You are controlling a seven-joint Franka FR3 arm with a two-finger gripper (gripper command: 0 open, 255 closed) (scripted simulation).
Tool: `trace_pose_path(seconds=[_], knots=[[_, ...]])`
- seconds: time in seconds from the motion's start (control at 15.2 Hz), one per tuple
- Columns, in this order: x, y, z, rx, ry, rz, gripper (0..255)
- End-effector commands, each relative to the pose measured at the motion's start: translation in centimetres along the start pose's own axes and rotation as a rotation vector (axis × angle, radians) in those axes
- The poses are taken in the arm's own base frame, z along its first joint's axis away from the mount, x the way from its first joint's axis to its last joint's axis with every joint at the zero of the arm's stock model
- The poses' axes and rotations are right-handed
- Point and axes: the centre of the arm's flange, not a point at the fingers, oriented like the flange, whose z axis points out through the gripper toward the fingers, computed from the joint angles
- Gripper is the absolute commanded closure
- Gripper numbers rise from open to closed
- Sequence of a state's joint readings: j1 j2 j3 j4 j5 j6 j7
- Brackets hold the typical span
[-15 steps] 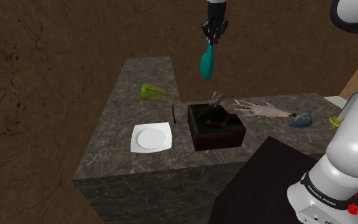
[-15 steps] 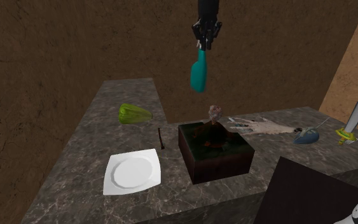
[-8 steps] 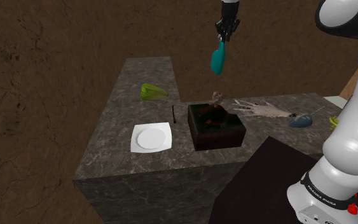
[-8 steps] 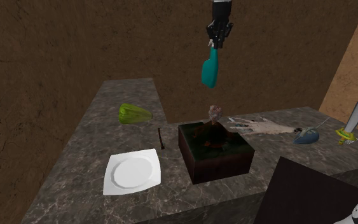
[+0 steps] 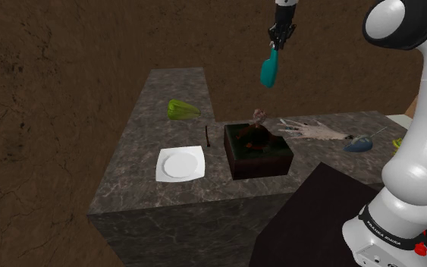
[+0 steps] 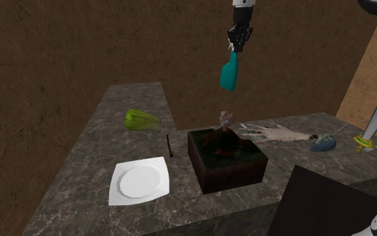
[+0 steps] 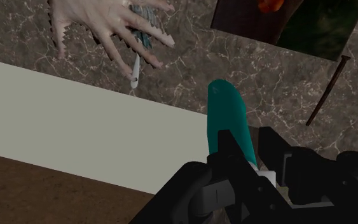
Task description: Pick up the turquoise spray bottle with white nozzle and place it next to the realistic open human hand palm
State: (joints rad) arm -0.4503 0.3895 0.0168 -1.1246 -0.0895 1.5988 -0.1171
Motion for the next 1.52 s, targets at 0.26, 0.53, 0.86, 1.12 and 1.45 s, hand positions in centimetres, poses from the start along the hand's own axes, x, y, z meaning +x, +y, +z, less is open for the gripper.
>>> trace_pose_path(seconds=[0.26, 0.53, 0.86, 1.12, 1.45], knots=[[-0.1, -0.1, 3.0, 0.0, 0.001, -0.001, 255], [-0.3, -0.3, 5.1, 0.0, 0.001, -0.001, 255], [-0.5, -0.5, 7.7, 0.0, 0.001, -0.001, 255], [-0.6, -0.7, 9.8, 0.0, 0.001, -0.001, 255], [-0.8, -1.0, 12.5, 0.0, 0.001, -0.001, 255]])
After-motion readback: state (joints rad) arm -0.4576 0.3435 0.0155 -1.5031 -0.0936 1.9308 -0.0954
